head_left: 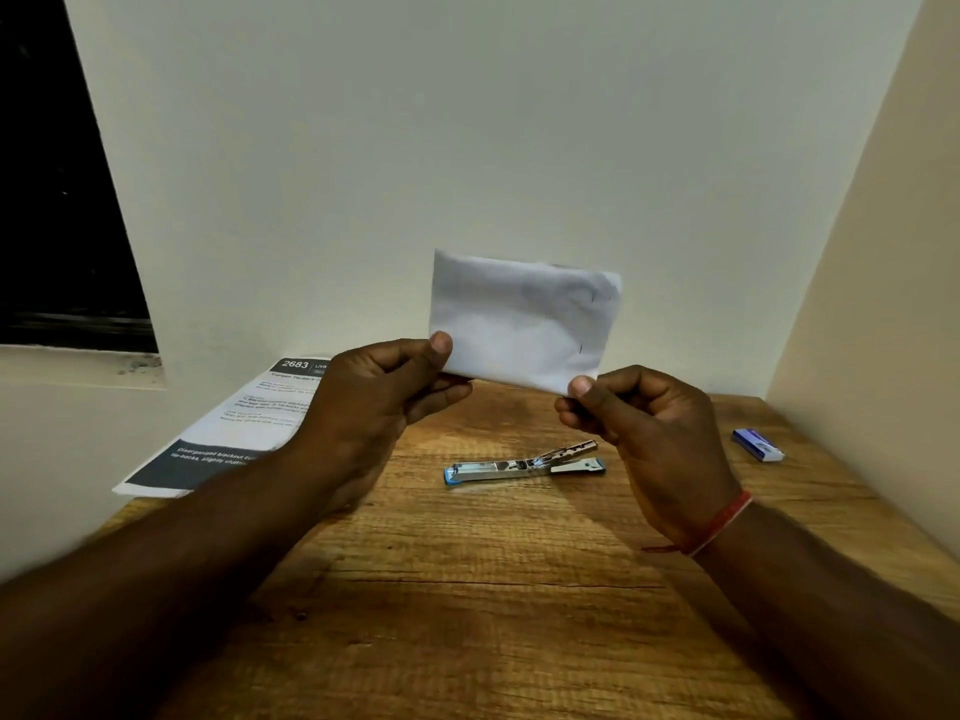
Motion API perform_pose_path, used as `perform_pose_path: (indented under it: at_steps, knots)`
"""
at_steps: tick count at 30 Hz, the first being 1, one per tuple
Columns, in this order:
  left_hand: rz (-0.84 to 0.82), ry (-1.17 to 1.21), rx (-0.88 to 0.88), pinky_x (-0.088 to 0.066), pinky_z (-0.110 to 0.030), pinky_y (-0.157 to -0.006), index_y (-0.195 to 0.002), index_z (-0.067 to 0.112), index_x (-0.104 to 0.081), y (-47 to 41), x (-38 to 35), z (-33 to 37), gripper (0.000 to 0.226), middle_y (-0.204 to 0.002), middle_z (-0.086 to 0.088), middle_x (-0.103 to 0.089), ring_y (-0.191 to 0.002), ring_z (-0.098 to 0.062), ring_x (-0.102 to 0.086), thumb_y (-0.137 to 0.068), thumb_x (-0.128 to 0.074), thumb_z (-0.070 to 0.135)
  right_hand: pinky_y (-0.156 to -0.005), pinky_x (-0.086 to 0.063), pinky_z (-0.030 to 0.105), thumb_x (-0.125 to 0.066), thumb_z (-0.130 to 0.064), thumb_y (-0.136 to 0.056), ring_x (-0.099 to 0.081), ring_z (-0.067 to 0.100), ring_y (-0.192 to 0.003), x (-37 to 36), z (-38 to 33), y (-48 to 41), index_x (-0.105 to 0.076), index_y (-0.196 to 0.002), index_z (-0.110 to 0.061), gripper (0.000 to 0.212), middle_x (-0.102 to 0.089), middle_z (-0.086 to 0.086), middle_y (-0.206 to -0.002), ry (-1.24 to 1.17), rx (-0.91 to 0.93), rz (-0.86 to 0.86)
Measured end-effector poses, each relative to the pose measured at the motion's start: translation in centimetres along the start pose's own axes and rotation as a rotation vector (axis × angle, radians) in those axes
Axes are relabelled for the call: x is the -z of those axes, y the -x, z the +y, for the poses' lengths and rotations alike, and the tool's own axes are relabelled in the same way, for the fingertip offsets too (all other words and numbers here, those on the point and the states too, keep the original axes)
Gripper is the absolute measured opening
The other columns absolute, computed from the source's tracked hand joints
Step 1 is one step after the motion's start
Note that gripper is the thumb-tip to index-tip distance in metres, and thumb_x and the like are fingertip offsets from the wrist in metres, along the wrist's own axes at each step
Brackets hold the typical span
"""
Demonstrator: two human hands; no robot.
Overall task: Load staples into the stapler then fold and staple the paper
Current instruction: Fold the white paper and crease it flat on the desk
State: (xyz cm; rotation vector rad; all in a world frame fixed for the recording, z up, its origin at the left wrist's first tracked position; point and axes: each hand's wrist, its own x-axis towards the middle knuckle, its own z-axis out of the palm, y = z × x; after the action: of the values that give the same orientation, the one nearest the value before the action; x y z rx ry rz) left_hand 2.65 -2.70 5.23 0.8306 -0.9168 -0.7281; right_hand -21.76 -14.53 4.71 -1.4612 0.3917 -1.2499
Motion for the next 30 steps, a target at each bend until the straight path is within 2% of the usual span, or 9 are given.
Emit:
perform_pose_path:
  at_steps: [4, 7, 10, 12, 16, 20, 23, 28, 30]
  knots:
    - [0.053, 0.057, -0.017, -0.068, -0.04, -0.102, -0.106, 0.006, -0.09, 0.0, -0.1, 0.3, 0.035, -0.124, -0.021, -0.085, -0.12, -0.035, -0.083, -0.091, -0.086, 0.037, -0.086, -0.072, 0.042, -0.091, -0.024, -0.08, -0.086, 0.033, -0.087, 0.0, 0.5, 0.1, -0.082, -0.091, -0.004, 0.024, -0.085, 0.023, -0.092, 0.062, -0.015, -0.042]
    - [0.1, -0.079, -0.106, -0.069, -0.036, -0.097, -0.103, 0.01, -0.091, 0.1, 0.0, 0.8, 0.024, -0.113, -0.016, -0.088, -0.111, -0.032, -0.086, -0.095, -0.085, 0.031, -0.088, -0.072, 0.043, -0.097, -0.032, -0.071, -0.086, 0.031, -0.101, -0.1, 0.4, 0.1, -0.081, -0.109, -0.017, 0.044, -0.086, 0.009, -0.108, 0.083, -0.016, 0.002]
    - [0.128, -0.533, -0.379, -0.064, -0.02, -0.092, -0.1, 0.022, -0.092, 0.6, 0.2, 1.4, 0.006, -0.101, 0.004, -0.09, -0.1, -0.01, -0.086, -0.1, -0.086, 0.024, -0.098, -0.066, 0.033, -0.098, -0.047, -0.072, -0.075, 0.01, -0.125, 0.1, -0.5, 0.1, -0.068, -0.136, -0.038, 0.071, -0.077, -0.013, -0.134, 0.351, 0.153, 0.063]
    - [0.046, -0.808, -0.639, -0.056, -0.014, -0.094, -0.101, 0.019, -0.091, 1.0, 0.2, 1.8, 0.005, -0.104, 0.01, -0.088, -0.104, -0.001, -0.081, -0.099, -0.087, 0.019, -0.109, -0.056, 0.033, -0.098, -0.052, -0.08, -0.062, 0.008, -0.142, 0.3, -0.8, 0.4, -0.057, -0.151, -0.039, 0.083, -0.065, -0.019, -0.151, 0.528, 0.309, 0.041]
    - [-0.123, -0.988, -0.901, -0.056, -0.018, -0.103, -0.106, 0.009, -0.091, 1.5, -0.3, 2.2, 0.011, -0.116, 0.002, -0.085, -0.112, -0.003, -0.079, -0.097, -0.086, 0.009, -0.117, -0.047, 0.024, -0.081, -0.049, -0.094, -0.054, 0.008, -0.148, -0.3, -1.0, 1.1, -0.058, -0.156, -0.033, 0.068, -0.058, -0.023, -0.156, 0.736, 0.537, -0.048]
    - [-0.175, -1.037, -0.904, -0.059, -0.022, -0.101, -0.107, 0.009, -0.091, 1.7, -0.6, 2.5, 0.01, -0.114, -0.002, -0.087, -0.108, -0.013, -0.082, -0.098, -0.086, 0.009, -0.098, -0.056, 0.014, -0.076, -0.042, -0.104, -0.069, -0.006, -0.126, -1.2, -1.1, 1.9, -0.074, -0.133, -0.032, 0.03, -0.074, -0.023, -0.13, 0.641, 0.494, -0.068]
    - [-0.205, -0.992, -0.838, -0.061, -0.026, -0.097, -0.107, 0.01, -0.091, 1.6, -0.6, 2.2, 0.01, -0.113, -0.001, -0.087, -0.108, -0.014, -0.083, -0.098, -0.088, 0.013, -0.084, -0.064, 0.022, -0.074, -0.041, -0.096, -0.077, -0.003, -0.107, -1.8, -1.4, 2.1, -0.08, -0.11, -0.038, 0.016, -0.084, -0.022, -0.104, 0.528, 0.418, -0.044]
    - [-0.127, -0.771, -0.617, -0.06, -0.022, -0.093, -0.106, 0.022, -0.089, 2.5, -1.8, 0.7, 0.012, -0.11, 0.01, -0.086, -0.11, -0.014, -0.081, -0.097, -0.089, 0.03, -0.083, -0.069, 0.036, -0.08, -0.039, -0.091, -0.082, 0.008, -0.103, -2.1, -1.5, 2.4, -0.086, -0.104, -0.033, 0.016, -0.087, -0.018, -0.103, 0.425, 0.335, -0.05]
    - [-0.097, -0.601, -0.503, -0.066, -0.031, -0.092, -0.113, 0.026, -0.08, 2.6, -2.2, 0.3, 0.026, -0.114, 0.004, -0.086, -0.112, -0.021, -0.083, -0.092, -0.094, 0.029, -0.083, -0.069, 0.039, -0.081, -0.038, -0.09, -0.082, 0.011, -0.102, -2.2, -1.5, 2.5, -0.087, -0.103, -0.031, 0.016, -0.087, -0.015, -0.102, 0.403, 0.313, -0.047]
